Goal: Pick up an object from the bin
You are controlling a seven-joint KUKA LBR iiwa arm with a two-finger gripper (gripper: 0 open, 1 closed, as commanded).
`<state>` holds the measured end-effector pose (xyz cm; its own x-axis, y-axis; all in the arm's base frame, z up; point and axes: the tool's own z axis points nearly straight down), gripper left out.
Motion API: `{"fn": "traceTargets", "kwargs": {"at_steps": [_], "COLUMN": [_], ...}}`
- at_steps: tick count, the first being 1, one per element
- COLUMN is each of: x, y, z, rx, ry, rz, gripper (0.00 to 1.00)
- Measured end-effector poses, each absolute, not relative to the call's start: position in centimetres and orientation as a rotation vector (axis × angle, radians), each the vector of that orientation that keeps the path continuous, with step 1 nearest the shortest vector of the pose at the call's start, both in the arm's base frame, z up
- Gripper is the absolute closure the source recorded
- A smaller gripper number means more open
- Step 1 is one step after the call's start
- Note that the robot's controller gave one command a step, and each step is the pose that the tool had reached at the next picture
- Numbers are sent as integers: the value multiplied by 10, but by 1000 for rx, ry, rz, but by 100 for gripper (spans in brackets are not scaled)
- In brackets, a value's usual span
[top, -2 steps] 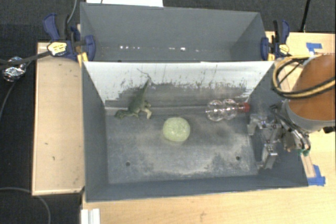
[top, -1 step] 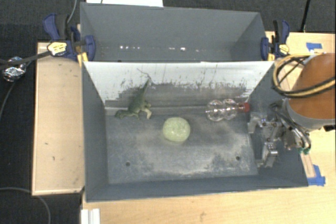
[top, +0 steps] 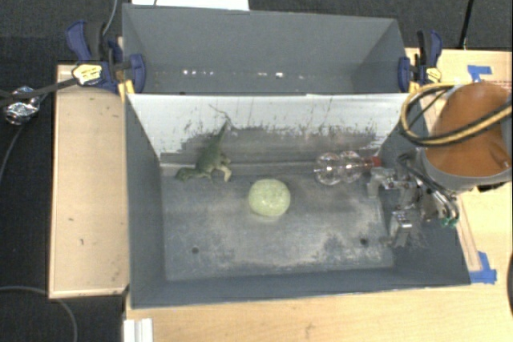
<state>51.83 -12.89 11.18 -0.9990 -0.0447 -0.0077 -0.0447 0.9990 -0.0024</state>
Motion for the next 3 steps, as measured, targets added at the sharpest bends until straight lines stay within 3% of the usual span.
{"fn": "traceTargets", "kwargs": {"at_steps": [1, 2, 3], "x": [523, 547, 559], "y": [-110, -100, -73], "z": [71, 73, 73], "rx": [-174, -272, -291], "ry": [3134, 3129, 3135], "rz": [-2, -1, -10], "gripper": [0, 0, 0]}}
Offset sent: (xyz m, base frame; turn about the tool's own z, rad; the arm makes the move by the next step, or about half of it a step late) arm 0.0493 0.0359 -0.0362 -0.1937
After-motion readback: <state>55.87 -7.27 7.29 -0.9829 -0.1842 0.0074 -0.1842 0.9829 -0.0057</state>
